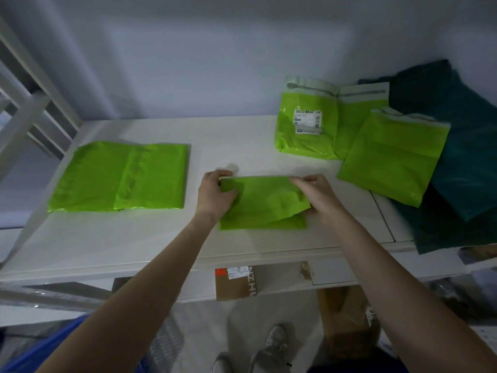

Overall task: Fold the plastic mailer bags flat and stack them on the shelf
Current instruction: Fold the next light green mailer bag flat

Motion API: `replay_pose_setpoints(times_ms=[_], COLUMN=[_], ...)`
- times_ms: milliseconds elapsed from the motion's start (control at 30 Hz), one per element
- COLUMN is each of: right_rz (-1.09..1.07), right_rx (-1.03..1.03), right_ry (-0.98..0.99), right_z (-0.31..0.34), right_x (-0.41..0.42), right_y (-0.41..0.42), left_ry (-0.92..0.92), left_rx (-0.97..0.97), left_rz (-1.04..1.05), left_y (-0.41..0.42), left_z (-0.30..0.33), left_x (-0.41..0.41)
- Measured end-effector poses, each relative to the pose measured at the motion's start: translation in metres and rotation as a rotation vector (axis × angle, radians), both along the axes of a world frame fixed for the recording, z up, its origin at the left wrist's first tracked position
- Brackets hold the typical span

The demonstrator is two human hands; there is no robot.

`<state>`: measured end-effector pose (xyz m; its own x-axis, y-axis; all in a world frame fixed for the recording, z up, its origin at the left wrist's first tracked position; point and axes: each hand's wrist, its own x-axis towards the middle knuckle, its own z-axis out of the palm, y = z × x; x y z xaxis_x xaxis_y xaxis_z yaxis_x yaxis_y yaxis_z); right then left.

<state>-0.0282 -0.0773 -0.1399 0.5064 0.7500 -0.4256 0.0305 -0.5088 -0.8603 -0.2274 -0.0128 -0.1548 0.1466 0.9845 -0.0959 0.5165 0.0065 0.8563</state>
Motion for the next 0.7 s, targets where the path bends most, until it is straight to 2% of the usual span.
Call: replay_pose_setpoints(times_ms=[100, 233, 400, 600, 700], right_rz=[0.085, 0.070, 0.031, 0.076, 0.115], right_rx=[-0.034, -0.004, 0.048, 0.107, 0.142], right_ry=[-0.103, -0.158, -0.167, -0.312, -0.405], right_z=[0.001, -0.002, -0.006, -0.001, 0.003], right_x=[-0.002, -0.008, -0.012, -0.018, -0.020], right_y=[-0.007, -0.010, -0.015, -0.019, -0.020], left_ry=[0.053, 0.062, 0.064, 0.095, 0.053], left_rx=[0.020, 0.025, -0.097, 0.086, 0.051], left_rz=[-0.019, 0.068, 0.130, 0.033, 0.050], left_y=[-0.002, -0.005, -0.012, -0.026, -0.024], left_z=[0.004, 0.008, 0.009, 0.008, 0.012], left_x=[0.000, -0.004, -0.012, -0.013, -0.011])
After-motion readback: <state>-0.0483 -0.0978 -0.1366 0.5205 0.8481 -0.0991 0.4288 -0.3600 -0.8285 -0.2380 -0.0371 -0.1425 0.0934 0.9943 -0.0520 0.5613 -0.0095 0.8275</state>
